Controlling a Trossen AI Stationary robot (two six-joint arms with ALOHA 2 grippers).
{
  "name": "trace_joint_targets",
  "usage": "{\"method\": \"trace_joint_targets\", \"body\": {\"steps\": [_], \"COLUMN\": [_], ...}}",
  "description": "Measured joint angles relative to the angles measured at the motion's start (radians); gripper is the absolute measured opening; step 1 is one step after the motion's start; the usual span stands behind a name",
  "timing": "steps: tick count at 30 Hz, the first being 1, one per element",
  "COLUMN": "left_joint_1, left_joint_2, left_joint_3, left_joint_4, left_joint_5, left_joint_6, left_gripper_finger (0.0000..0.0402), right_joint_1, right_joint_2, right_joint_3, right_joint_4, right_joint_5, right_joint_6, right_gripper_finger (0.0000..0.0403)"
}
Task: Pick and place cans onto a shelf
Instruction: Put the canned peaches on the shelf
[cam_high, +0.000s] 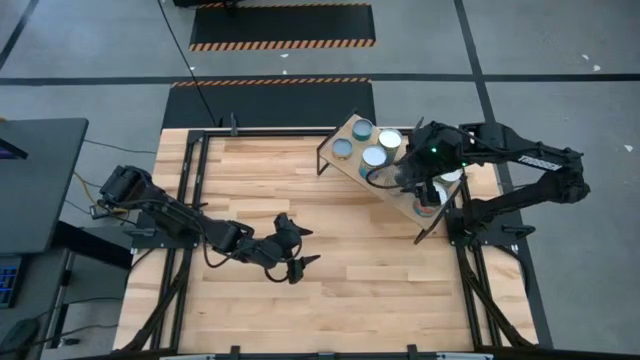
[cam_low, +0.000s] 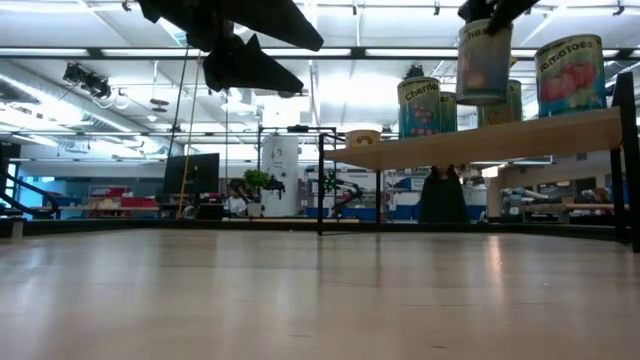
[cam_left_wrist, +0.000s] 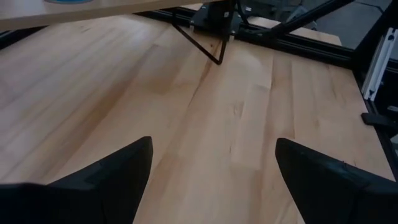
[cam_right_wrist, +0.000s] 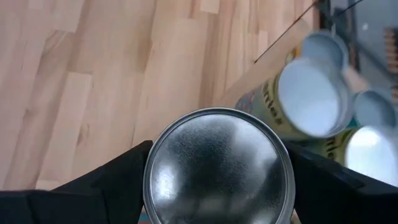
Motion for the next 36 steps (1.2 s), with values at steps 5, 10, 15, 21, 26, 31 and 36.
{"method": "trace_joint_targets", "body": {"steps": [5, 10, 15, 21, 26, 31, 36], "left_joint_1": [0.002, 0.002, 0.002, 0.003, 0.003, 0.003, 0.003], "left_joint_2": [0.0, 0.0, 0.0, 0.0, 0.0, 0.0, 0.0], "left_joint_3": [0.0, 0.0, 0.0, 0.0, 0.0, 0.0, 0.0], "left_joint_4": [0.0, 0.0, 0.0, 0.0, 0.0, 0.0, 0.0], "left_joint_5": [0.0, 0.001, 0.001, 0.001, 0.001, 0.001, 0.001], "left_joint_6": [0.001, 0.005, 0.005, 0.005, 0.005, 0.005, 0.005], "left_gripper_finger": [0.0345, 0.0345, 0.0345, 0.0345, 0.0345, 0.0345, 0.0345], "right_joint_1": [-0.04, -0.063, -0.074, -0.076, -0.076, -0.075, -0.071], "right_joint_2": [0.0, 0.0, 0.0, 0.0, 0.0, 0.0, 0.0], "right_joint_3": [-0.055, -0.1, -0.115, -0.115, -0.115, -0.115, -0.115], "right_joint_4": [0.001, 0.019, 0.023, 0.046, 0.049, 0.049, 0.042], "right_joint_5": [-0.045, -0.034, -0.028, -0.028, -0.021, 0.048, 0.057], "right_joint_6": [0.005, 0.013, 0.025, 0.047, 0.053, 0.035, 0.035], "right_gripper_finger": [0.0325, 0.0327, 0.0337, 0.0349, 0.037, 0.0388, 0.0387]}}
